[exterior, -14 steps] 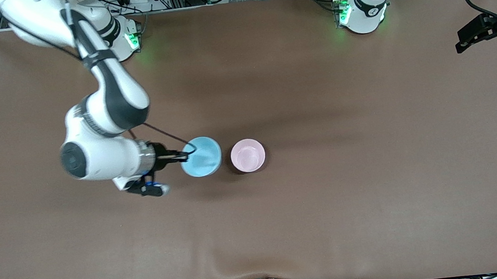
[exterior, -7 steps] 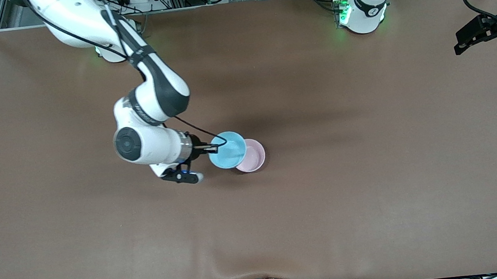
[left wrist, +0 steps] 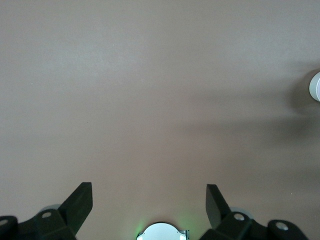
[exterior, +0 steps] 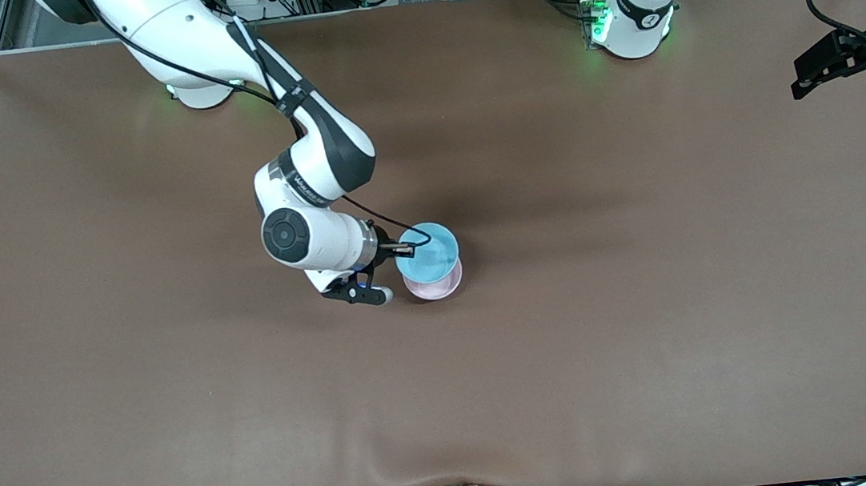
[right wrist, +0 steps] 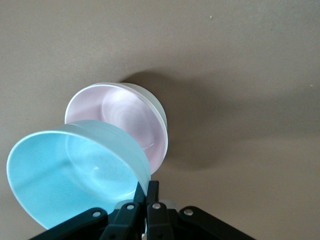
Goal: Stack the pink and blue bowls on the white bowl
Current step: 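Lower the blue bowl into the pink bowl and open the right gripper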
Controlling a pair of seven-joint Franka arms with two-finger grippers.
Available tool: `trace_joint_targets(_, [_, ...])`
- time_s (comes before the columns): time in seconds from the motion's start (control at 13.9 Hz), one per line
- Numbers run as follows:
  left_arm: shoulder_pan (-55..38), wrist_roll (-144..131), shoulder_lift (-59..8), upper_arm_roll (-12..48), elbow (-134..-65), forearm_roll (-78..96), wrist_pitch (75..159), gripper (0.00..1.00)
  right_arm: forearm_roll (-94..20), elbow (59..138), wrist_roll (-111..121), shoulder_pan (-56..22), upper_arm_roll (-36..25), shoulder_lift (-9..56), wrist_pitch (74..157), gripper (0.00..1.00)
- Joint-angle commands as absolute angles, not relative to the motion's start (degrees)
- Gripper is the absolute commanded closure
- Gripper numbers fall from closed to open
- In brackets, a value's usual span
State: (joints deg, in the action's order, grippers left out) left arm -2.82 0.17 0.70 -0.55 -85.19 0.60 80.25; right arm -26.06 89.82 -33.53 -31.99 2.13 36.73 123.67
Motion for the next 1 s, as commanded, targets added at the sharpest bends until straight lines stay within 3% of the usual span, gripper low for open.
trace_joint_targets(0.0, [-2.8, 1.3, 0.7, -0.8, -85.1, 0.4, 80.7, 0.0, -27.1, 88.5, -34.3, -32.4, 1.5, 38.2, 124.3, 1.0])
trace_joint_targets(0.93, [-2.1, 1.3, 0.4, -0.3, -85.0, 0.5, 80.6, 0.0, -26.4, 88.5, -33.6, -32.9, 1.5, 40.1, 127.4, 1.0])
